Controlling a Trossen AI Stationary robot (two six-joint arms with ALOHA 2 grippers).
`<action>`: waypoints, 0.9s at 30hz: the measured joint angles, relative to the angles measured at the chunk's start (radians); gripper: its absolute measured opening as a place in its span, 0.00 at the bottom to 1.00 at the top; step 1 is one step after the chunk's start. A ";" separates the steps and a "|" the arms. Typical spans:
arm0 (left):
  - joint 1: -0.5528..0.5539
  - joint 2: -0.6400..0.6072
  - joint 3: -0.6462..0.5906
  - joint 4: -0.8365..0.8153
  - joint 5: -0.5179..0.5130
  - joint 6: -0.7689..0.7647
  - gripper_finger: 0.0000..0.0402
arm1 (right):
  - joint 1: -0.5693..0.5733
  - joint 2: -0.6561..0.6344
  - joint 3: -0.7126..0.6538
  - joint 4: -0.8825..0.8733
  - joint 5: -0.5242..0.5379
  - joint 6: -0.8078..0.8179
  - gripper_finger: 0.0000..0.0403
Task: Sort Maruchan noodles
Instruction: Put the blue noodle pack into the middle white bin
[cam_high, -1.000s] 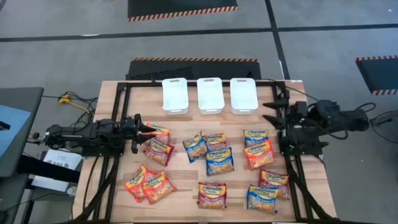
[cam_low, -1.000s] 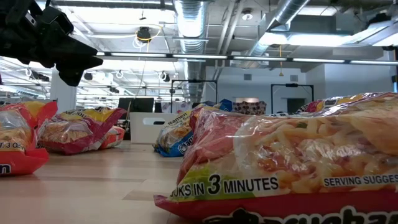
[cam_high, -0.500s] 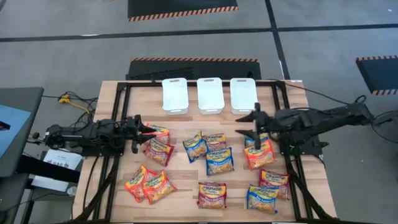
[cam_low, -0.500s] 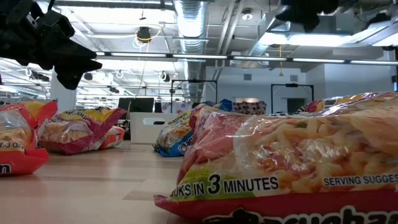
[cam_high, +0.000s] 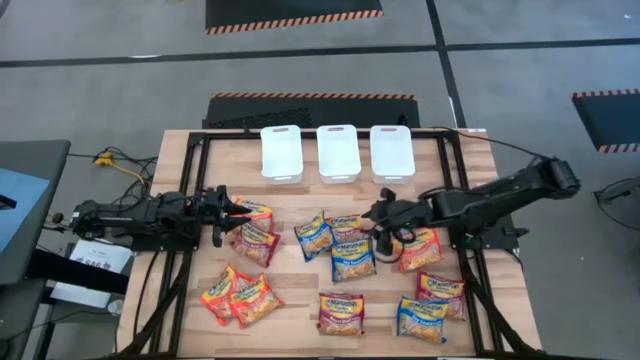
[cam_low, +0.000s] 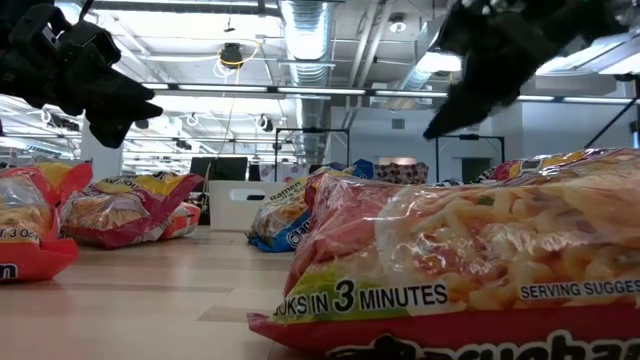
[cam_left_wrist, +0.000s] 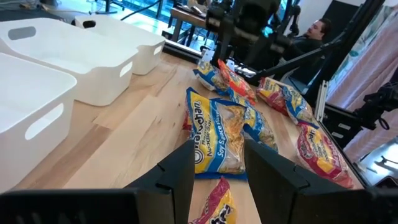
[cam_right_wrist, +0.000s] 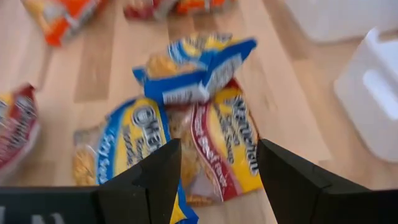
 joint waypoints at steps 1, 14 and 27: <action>0.000 0.000 0.000 0.000 0.000 0.000 0.31 | 0.000 0.025 0.000 0.009 -0.007 0.000 0.58; 0.000 0.000 0.000 -0.002 -0.001 0.000 0.31 | -0.002 0.235 0.000 0.121 -0.197 0.036 0.58; 0.000 0.000 0.000 -0.002 -0.003 -0.007 0.31 | -0.015 0.304 0.002 0.131 -0.253 0.139 0.47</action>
